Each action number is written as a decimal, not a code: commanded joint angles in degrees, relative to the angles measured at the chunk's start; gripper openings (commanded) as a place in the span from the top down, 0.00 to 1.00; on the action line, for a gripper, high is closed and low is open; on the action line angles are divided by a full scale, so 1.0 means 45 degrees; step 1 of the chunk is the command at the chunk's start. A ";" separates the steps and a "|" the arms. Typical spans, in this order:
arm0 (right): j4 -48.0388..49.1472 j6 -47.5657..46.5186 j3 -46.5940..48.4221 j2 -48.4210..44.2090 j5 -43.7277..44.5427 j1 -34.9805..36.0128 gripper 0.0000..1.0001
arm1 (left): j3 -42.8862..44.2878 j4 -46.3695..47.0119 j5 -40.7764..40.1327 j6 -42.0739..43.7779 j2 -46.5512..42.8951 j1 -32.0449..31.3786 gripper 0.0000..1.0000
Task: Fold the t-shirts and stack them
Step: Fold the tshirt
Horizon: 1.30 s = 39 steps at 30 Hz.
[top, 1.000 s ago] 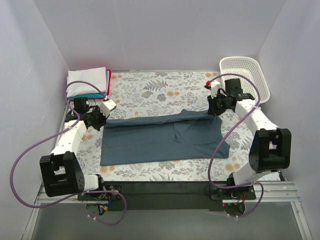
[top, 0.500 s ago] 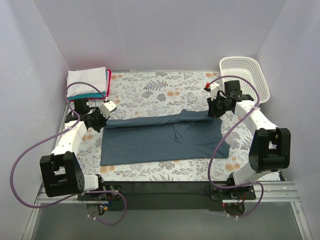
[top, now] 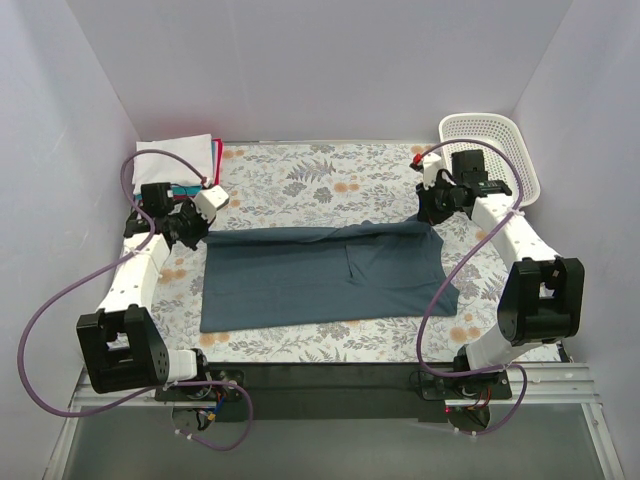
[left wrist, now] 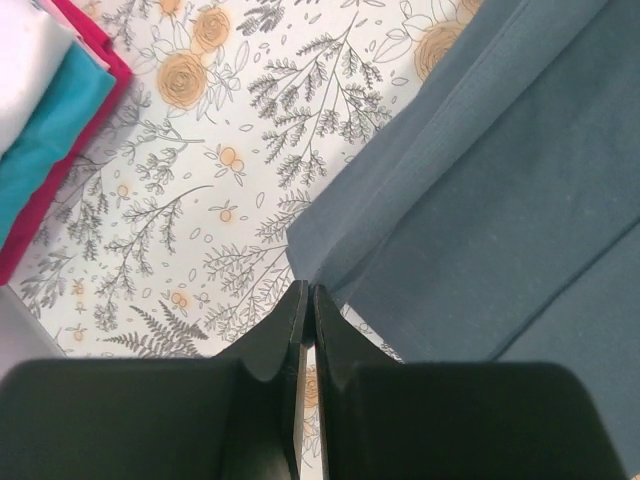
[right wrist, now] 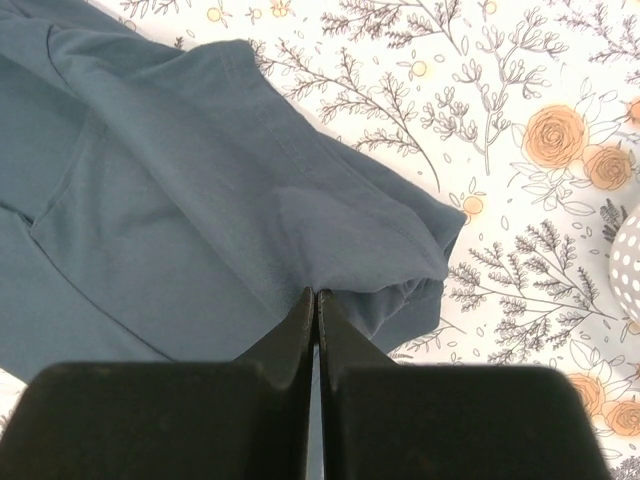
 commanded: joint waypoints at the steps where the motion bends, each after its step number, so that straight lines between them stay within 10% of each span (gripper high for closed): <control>1: -0.0327 -0.0124 0.0316 -0.0492 -0.0016 -0.0078 0.99 | 0.0610 -0.0558 0.0035 0.0001 -0.0367 0.0133 1.00; 39: -0.0678 -0.0729 -0.1912 -0.2055 0.0472 -0.0117 0.99 | -0.1151 -0.1106 -0.0589 0.0666 -0.2047 0.0211 1.00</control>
